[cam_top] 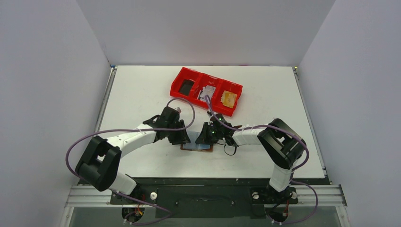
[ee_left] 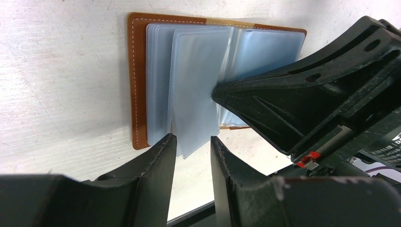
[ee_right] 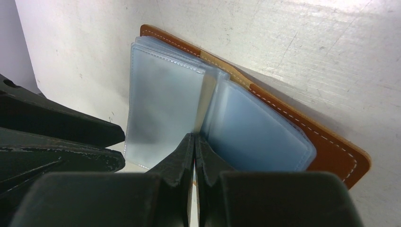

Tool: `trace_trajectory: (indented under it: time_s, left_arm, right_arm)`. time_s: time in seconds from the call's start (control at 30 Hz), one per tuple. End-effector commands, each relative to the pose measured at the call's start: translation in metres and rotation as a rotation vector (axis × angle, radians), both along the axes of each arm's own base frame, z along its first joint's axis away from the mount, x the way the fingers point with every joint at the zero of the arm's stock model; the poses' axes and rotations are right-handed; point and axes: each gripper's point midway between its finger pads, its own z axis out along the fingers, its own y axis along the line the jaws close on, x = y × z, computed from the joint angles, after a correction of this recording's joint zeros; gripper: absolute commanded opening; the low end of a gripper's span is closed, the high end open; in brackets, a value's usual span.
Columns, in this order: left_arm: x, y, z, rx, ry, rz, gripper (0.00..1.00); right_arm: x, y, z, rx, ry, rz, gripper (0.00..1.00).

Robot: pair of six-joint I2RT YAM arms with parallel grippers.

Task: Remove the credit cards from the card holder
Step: Remove the credit card from the card holder.

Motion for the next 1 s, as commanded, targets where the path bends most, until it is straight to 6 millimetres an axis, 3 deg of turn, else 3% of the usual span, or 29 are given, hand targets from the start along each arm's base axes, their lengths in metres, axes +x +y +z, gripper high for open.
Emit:
trace_trajectory:
  time_s: [0.0,0.4,0.97]
  left_arm:
    - [-0.001,0.000,0.006,-0.004,-0.019,0.005,0.31]
    - [-0.002,-0.006,0.005,-0.010,-0.009,-0.008,0.31]
    - [-0.006,0.002,0.012,0.011,-0.022,0.000,0.31]
  right_arm:
    - [-0.017,-0.045,-0.059,-0.217,0.093,-0.053,0.00]
    - [-0.018,-0.052,-0.067,-0.242,0.113,-0.066,0.00]
    - [-0.019,-0.052,-0.070,-0.243,0.121,-0.062,0.00]
